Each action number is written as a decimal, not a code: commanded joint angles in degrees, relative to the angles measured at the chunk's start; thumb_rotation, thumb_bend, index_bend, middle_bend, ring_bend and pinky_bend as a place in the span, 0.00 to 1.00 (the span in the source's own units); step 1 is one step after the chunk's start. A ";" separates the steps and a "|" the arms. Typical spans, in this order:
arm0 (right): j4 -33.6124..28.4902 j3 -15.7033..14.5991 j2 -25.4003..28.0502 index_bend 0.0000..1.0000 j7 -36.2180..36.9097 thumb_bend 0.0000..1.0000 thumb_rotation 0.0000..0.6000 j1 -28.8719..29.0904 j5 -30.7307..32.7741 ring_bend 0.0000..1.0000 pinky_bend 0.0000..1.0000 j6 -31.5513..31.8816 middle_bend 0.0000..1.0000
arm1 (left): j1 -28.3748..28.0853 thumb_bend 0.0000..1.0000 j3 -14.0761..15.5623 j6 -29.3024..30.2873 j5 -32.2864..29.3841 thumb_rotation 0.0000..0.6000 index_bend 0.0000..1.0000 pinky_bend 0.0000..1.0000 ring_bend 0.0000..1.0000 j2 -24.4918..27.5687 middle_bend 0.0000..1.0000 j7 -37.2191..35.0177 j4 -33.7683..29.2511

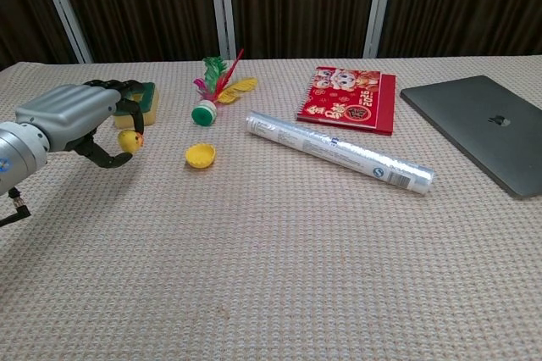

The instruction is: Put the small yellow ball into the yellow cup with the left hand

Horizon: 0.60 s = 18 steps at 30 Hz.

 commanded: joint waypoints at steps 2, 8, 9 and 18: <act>-0.11 -0.01 0.10 0.22 0.32 0.00 1.00 0.05 0.13 0.00 0.00 -0.17 0.00 | -0.60 0.39 -0.09 -0.75 0.33 1.00 0.48 0.00 0.00 -1.12 0.00 -0.77 1.51; -0.20 -0.04 0.24 0.22 0.60 0.00 1.00 0.17 0.17 0.00 0.00 -0.43 0.00 | -1.42 0.39 -0.32 -1.60 0.67 1.00 0.48 0.00 0.00 -2.52 0.00 -1.47 3.39; -0.22 -0.04 0.25 0.22 0.65 0.00 1.00 0.19 0.19 0.00 0.00 -0.48 0.00 | -1.61 0.39 -0.36 -1.73 0.81 1.00 0.48 0.00 0.00 -2.74 0.00 -1.57 3.58; -0.34 -0.07 0.32 0.22 1.32 0.00 1.00 0.25 0.43 0.00 0.00 -0.75 0.00 | -3.15 0.40 -1.18 -2.63 1.15 1.00 0.49 0.00 0.00 -4.09 0.00 -1.57 4.64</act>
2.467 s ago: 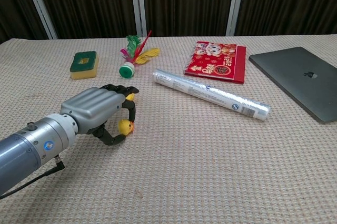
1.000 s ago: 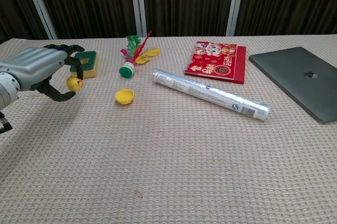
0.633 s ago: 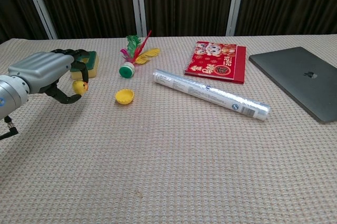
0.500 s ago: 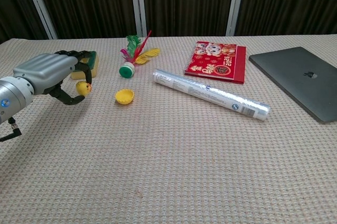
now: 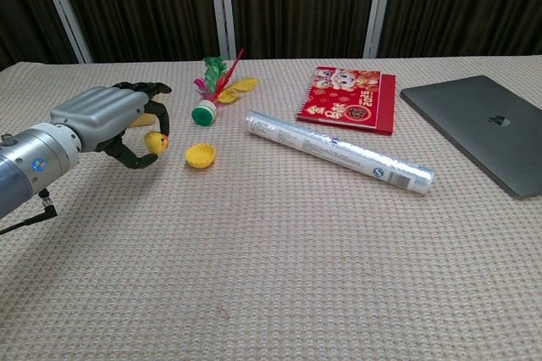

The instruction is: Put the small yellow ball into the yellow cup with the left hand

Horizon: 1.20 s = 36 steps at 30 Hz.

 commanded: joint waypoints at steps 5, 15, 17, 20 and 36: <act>-0.05 -0.04 0.11 0.22 0.44 0.00 1.00 0.02 0.07 0.00 0.00 -0.11 0.00 | -0.81 0.40 -0.28 -0.55 -0.02 1.00 0.49 0.00 0.00 -0.60 0.00 0.64 0.31; -0.13 -0.17 0.20 0.22 0.89 0.00 1.00 -0.03 -0.04 0.00 0.00 -0.06 0.00 | -1.35 0.40 -0.30 -0.81 -0.04 1.00 0.49 0.00 0.00 -1.94 0.00 0.75 1.69; -0.17 -0.19 0.23 0.22 0.97 0.00 1.00 -0.03 -0.08 0.00 0.00 -0.05 0.00 | -1.50 0.40 -0.31 -0.94 -0.04 1.00 0.49 0.00 0.00 -2.35 0.00 0.67 2.23; -0.14 -0.24 0.22 0.22 1.02 0.00 1.00 -0.07 -0.19 0.00 0.00 0.06 0.00 | -1.71 0.40 -0.42 -1.28 -0.23 1.00 0.49 0.00 0.00 -2.99 0.00 0.49 3.10; -0.13 -0.22 0.43 0.22 1.80 0.00 1.00 0.12 -0.05 0.00 0.00 -0.29 0.00 | -3.47 0.40 -0.98 -2.32 0.49 1.00 0.49 0.00 0.00 -5.67 0.00 -0.83 6.42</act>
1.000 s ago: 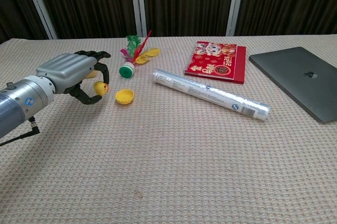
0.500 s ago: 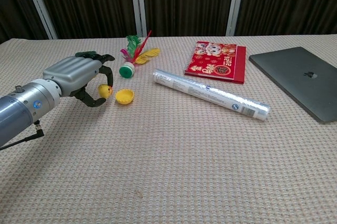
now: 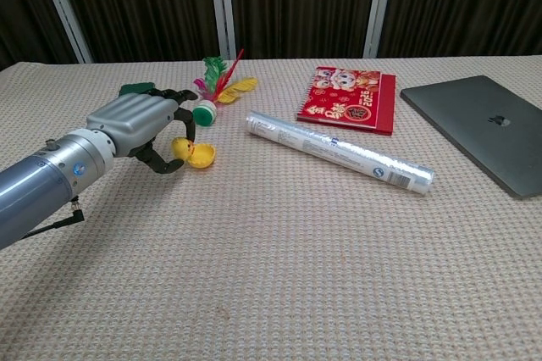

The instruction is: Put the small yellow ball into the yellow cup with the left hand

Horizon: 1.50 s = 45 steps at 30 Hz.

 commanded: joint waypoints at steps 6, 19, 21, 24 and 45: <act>-0.06 -0.10 0.03 0.22 0.30 0.00 1.00 -0.05 -0.12 0.00 0.00 0.10 0.00 | -0.45 0.41 -0.21 0.24 0.43 1.00 0.50 0.00 0.00 -0.51 0.00 -0.12 0.57; -0.15 -0.18 0.07 0.22 0.98 0.00 1.00 -0.08 -0.07 0.00 0.00 0.05 0.00 | -0.90 0.41 -0.36 -0.01 0.55 1.00 0.51 0.00 0.00 -1.61 0.00 -0.51 2.49; -0.17 -0.17 0.10 0.22 1.03 0.00 1.00 -0.05 -0.08 0.00 0.00 0.03 0.00 | -0.98 0.41 -0.30 -0.07 0.70 1.00 0.51 0.00 0.00 -1.88 0.00 -0.75 2.94; -0.24 -0.19 0.12 0.22 1.14 0.00 1.00 -0.05 -0.06 0.00 0.00 -0.03 0.00 | -1.12 0.41 -0.26 -0.27 0.85 1.00 0.51 0.00 0.00 -2.25 0.00 -1.16 3.62; -0.39 -0.22 0.27 0.22 2.13 0.00 1.00 -0.02 0.01 0.00 0.00 -0.12 0.00 | -1.91 0.29 -0.23 -0.41 2.41 1.00 0.39 0.00 0.00 -3.18 0.00 -3.14 6.00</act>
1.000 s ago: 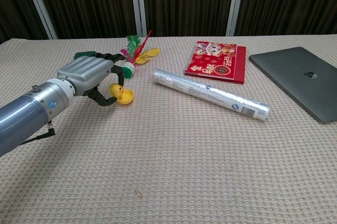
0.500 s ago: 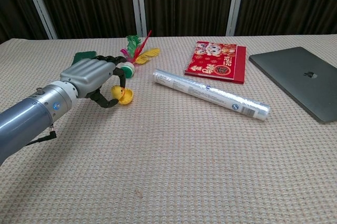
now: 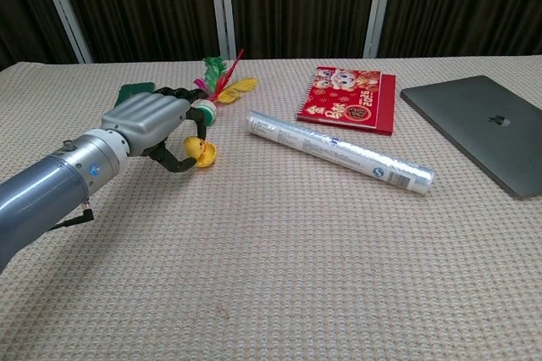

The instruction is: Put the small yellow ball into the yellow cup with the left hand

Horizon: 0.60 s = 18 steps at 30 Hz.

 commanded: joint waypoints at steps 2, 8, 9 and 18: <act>0.02 0.00 0.02 0.22 0.07 0.00 1.00 0.00 -0.05 0.00 0.00 0.04 0.00 | -0.02 0.27 -0.01 -0.02 0.08 1.00 0.39 0.00 0.00 0.08 0.00 -0.14 -0.05; 0.03 -0.01 0.01 0.22 0.34 0.00 1.00 -0.02 -0.07 0.00 0.00 0.10 0.00 | -0.05 0.25 0.07 -0.02 0.40 1.00 0.38 0.00 0.00 0.31 0.00 -0.33 -0.21; 0.04 0.00 0.01 0.22 0.40 0.00 1.00 -0.01 -0.07 0.00 0.00 0.11 0.00 | -0.05 0.25 0.09 0.01 0.45 1.00 0.38 0.00 0.00 0.36 0.00 -0.32 -0.21; 0.16 0.10 -0.07 0.22 0.30 0.00 1.00 0.05 -0.03 0.00 0.00 0.12 0.00 | 0.24 0.22 0.27 1.23 1.69 1.00 0.32 0.00 0.00 2.25 0.00 -0.73 -1.40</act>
